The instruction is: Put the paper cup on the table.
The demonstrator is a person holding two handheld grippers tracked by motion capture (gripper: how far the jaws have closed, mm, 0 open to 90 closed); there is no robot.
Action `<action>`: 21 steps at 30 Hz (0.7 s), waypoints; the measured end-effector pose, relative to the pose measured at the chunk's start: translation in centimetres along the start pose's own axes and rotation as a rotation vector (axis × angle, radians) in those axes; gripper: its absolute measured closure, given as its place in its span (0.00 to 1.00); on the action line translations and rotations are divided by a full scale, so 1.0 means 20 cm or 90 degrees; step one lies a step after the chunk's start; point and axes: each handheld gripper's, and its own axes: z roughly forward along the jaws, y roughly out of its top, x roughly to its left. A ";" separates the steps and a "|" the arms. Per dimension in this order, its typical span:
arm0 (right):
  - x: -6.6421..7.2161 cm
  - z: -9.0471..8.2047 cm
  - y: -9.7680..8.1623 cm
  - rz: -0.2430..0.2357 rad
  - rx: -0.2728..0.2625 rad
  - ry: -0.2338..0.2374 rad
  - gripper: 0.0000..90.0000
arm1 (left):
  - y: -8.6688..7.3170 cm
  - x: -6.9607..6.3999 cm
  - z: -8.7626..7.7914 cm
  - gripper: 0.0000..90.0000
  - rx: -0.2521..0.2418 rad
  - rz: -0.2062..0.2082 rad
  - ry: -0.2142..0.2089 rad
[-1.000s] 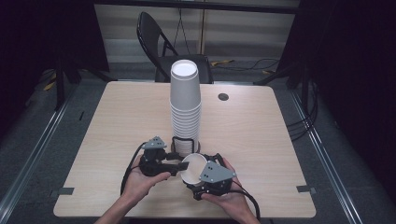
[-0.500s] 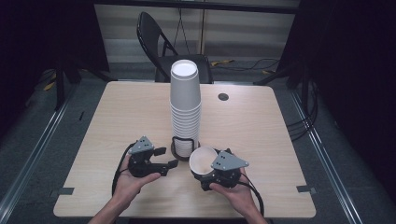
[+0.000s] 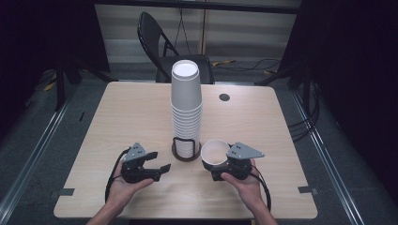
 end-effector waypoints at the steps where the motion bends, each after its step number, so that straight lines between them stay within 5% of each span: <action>1: -0.01 0.00 0.00 0.000 -0.001 -0.007 0.11 | 0.00 0.00 0.00 0.29 0.003 0.005 -0.002; 8: -0.07 -0.02 0.02 0.022 -0.016 -0.026 0.11 | -0.01 0.02 -0.02 0.21 -0.051 -0.018 -0.002; 17: -0.20 0.02 0.07 0.041 -0.019 -0.068 0.11 | -0.04 0.03 -0.02 0.18 -0.034 -0.017 0.009; 21: -0.25 0.06 0.10 0.049 -0.018 -0.082 0.11 | -0.06 0.02 -0.03 0.18 -0.045 -0.027 -0.015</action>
